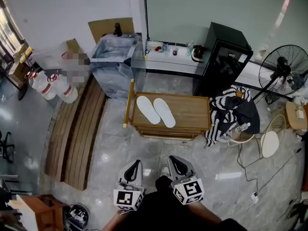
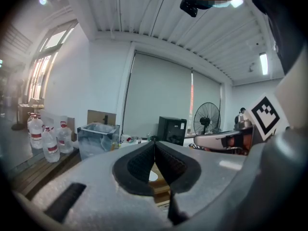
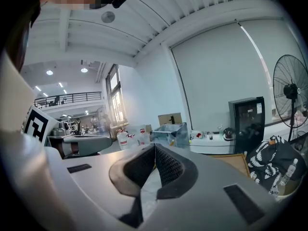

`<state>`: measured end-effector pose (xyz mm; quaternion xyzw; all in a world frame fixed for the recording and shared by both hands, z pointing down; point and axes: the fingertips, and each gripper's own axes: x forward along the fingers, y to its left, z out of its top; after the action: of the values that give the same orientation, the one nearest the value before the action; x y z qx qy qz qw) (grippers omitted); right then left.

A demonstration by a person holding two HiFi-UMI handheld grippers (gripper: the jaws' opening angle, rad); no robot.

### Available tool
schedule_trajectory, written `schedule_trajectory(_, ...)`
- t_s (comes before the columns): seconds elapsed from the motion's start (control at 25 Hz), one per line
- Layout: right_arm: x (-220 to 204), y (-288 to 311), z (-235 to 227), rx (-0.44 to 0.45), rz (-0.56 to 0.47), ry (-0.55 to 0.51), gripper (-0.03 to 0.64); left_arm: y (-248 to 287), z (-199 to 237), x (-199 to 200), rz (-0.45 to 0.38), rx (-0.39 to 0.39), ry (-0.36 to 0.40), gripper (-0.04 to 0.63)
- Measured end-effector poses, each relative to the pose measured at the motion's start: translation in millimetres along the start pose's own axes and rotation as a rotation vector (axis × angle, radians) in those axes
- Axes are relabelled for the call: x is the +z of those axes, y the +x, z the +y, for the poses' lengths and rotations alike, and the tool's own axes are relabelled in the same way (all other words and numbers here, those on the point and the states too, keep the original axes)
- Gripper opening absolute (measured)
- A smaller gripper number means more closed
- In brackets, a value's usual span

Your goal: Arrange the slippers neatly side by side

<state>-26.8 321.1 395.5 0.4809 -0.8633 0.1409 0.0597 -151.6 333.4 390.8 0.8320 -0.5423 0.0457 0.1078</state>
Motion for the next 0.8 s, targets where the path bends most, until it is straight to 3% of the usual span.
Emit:
schedule_trajectory(0.4,16.9,36.4,-80.3,0.031,0.011,0.004,0.012,79.8,-11.9,18.2,-0.005,0.043,-0.002,0.017)
schedule_trajectory(0.8,20.2,67.1,-112.3,0.048,0.017,0.006,0.012,114.2,-12.3,16.0,0.002,0.056,-0.017,0.017)
